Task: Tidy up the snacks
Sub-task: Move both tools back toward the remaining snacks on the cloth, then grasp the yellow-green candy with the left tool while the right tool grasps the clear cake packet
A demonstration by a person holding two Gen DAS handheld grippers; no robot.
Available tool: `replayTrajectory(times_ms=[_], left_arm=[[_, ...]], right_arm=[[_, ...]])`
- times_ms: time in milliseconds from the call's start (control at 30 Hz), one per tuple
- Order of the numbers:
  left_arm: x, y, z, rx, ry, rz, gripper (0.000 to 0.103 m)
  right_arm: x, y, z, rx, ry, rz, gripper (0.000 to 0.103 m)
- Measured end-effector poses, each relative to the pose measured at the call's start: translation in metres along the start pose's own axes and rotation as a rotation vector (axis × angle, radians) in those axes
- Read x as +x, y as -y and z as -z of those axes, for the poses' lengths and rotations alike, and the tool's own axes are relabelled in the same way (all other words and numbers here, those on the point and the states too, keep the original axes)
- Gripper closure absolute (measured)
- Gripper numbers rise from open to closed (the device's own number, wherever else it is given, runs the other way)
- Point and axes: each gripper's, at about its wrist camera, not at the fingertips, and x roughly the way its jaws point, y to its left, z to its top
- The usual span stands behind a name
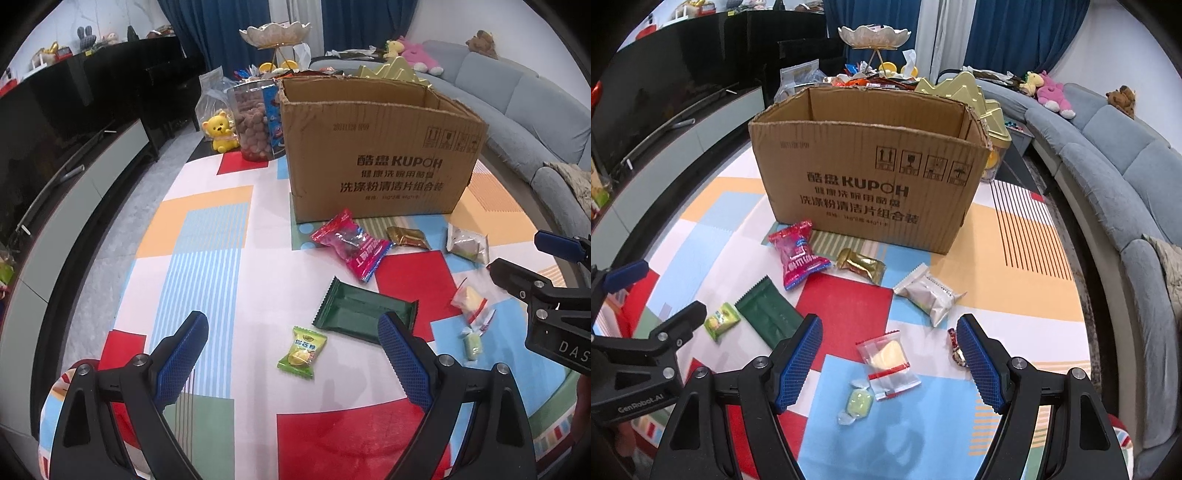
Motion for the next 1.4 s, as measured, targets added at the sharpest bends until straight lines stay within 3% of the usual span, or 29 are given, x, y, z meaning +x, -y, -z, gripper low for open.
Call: replayTrajectory(times_ms=[333,600,1100,1400], left_arm=[[0.026,-0.007,0.022,0.015,-0.008,-0.037,0.015],[0.042,-0.002,0.029,0.043,-0.027,-0.040,0.019],[0.064,0.006,0.035,0.062,-0.070,-0.025,0.035],[0.065,0.006,0.033,0.048,-0.067,0.006,0.047]], right_arm=[[0.019,-0.012,0.021,-0.051,0.022,0.030,0.028],[0.035,-0.009,0.030,-0.031,-0.007,0.016,0.028],[0.059,-0.002,0.039,0.017,-0.035,-0.048,0.028],[0.072,0.004,0.041,0.057,-0.075,-0.082,0.048]])
